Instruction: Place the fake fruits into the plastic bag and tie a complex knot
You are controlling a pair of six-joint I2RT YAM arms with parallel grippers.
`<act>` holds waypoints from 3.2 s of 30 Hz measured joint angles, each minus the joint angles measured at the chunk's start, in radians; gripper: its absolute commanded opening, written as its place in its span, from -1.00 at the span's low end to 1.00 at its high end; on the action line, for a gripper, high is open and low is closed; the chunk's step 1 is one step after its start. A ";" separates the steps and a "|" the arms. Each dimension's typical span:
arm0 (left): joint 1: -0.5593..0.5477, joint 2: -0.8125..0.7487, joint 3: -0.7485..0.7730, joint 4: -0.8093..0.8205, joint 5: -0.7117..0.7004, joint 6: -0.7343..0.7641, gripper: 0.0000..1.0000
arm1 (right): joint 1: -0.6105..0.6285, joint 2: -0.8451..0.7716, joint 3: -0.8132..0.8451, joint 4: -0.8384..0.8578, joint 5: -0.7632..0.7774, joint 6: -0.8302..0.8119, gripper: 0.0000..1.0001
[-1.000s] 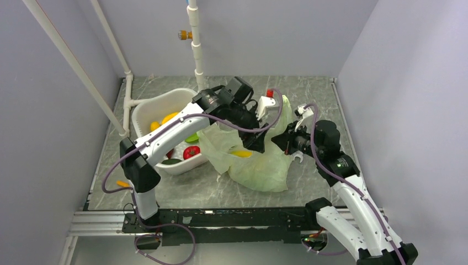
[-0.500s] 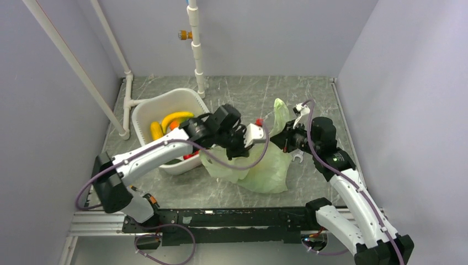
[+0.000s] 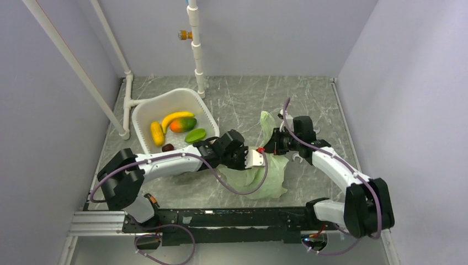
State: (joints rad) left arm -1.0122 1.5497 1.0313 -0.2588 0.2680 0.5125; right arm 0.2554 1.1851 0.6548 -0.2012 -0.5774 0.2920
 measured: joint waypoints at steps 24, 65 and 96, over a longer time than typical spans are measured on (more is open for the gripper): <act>0.245 -0.032 0.444 -0.038 0.364 -0.426 0.58 | -0.010 -0.160 0.085 0.015 -0.193 -0.150 -1.00; 0.342 0.116 0.409 0.331 0.689 -0.915 -1.00 | 0.085 -0.195 0.034 0.353 -0.160 0.149 0.84; 0.353 0.133 0.398 0.457 0.650 -1.031 -1.00 | 0.127 -0.134 0.122 0.348 0.074 0.282 0.86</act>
State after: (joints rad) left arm -0.6594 1.6825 1.4292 0.1978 0.9180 -0.5186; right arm 0.3820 1.0512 0.7765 0.1467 -0.5030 0.5739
